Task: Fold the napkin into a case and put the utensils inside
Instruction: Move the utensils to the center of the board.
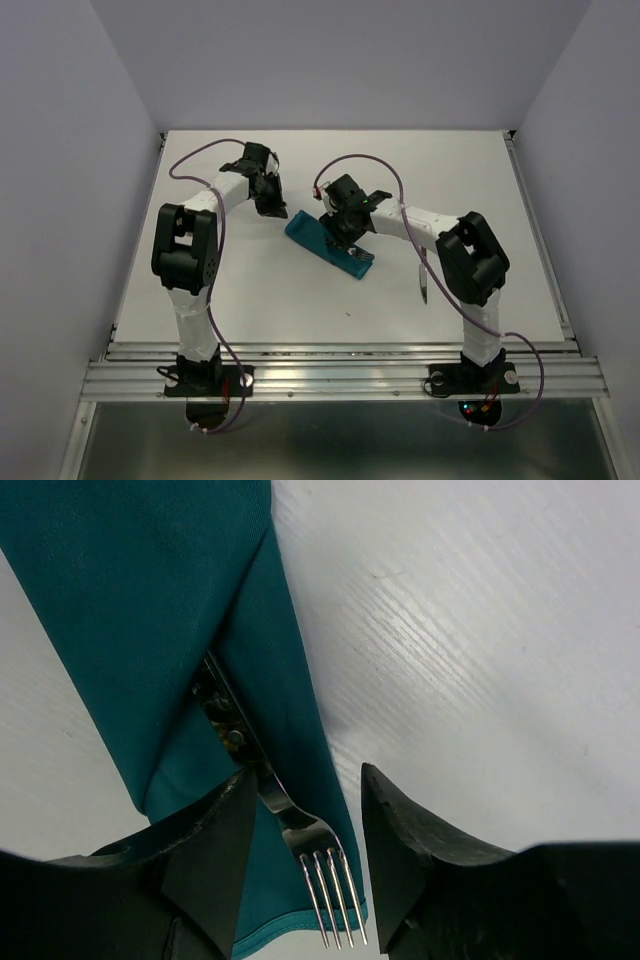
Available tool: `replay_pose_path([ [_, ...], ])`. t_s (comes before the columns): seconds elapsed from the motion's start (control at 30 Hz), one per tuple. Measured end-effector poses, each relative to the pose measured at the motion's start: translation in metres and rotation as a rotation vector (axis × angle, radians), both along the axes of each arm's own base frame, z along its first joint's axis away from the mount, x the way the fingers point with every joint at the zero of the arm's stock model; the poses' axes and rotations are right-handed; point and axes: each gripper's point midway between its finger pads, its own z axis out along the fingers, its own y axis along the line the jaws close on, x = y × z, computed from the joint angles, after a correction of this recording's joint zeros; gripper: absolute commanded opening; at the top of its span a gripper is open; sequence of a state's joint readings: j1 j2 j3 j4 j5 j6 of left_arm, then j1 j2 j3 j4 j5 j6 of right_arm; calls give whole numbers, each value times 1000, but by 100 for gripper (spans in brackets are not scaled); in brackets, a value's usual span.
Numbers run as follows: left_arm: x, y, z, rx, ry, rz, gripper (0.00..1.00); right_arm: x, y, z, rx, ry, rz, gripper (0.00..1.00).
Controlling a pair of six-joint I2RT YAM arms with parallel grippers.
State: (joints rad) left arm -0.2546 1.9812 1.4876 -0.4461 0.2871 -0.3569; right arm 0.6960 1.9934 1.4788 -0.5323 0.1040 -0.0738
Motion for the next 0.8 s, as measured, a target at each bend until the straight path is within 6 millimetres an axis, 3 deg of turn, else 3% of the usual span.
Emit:
replay_pose_path([
  [0.17, 0, 1, 0, 0, 0, 2, 5, 5, 6, -2, -4, 3, 35, 51],
  [0.53, 1, 1, 0, -1, 0, 3, 5, -7, 16, -3, 11, 30, 83, 44],
  [0.8, 0, 1, 0, -2, 0, 3, 5, -12, 18, -7, 9, 43, 94, 45],
])
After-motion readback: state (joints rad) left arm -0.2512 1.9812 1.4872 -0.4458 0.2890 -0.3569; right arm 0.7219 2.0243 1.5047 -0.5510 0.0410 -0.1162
